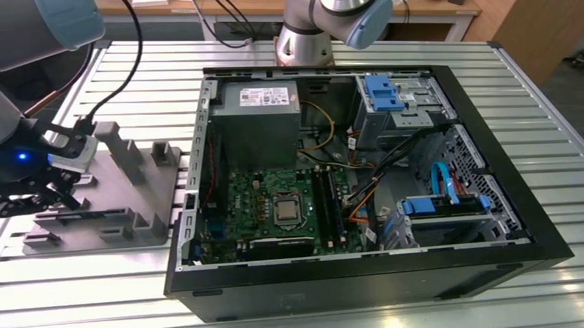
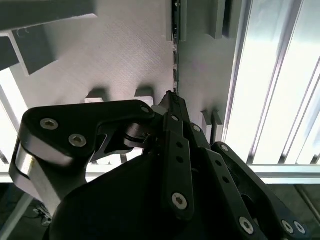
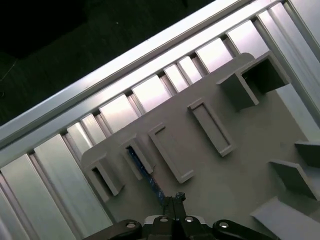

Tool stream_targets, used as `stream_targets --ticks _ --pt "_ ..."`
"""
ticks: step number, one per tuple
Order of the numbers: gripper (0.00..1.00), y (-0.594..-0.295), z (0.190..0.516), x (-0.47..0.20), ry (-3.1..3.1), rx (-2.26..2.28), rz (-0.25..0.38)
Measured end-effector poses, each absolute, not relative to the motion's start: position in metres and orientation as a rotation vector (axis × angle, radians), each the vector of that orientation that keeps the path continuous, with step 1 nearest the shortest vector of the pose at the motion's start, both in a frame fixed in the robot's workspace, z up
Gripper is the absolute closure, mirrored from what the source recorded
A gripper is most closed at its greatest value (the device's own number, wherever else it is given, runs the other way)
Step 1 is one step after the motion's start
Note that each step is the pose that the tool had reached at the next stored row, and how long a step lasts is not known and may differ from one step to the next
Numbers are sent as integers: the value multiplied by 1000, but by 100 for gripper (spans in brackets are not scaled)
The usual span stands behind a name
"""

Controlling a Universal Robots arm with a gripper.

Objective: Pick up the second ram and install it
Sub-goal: 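Pick up the second ram and move it above second insertion slot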

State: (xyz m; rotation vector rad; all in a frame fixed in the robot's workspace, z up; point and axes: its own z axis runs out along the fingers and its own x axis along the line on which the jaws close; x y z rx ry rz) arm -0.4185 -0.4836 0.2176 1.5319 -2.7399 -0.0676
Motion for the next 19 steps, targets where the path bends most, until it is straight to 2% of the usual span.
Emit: stream_targets --ticks 19 --pt "90 -484 218 -418 -2513 1871 -67"
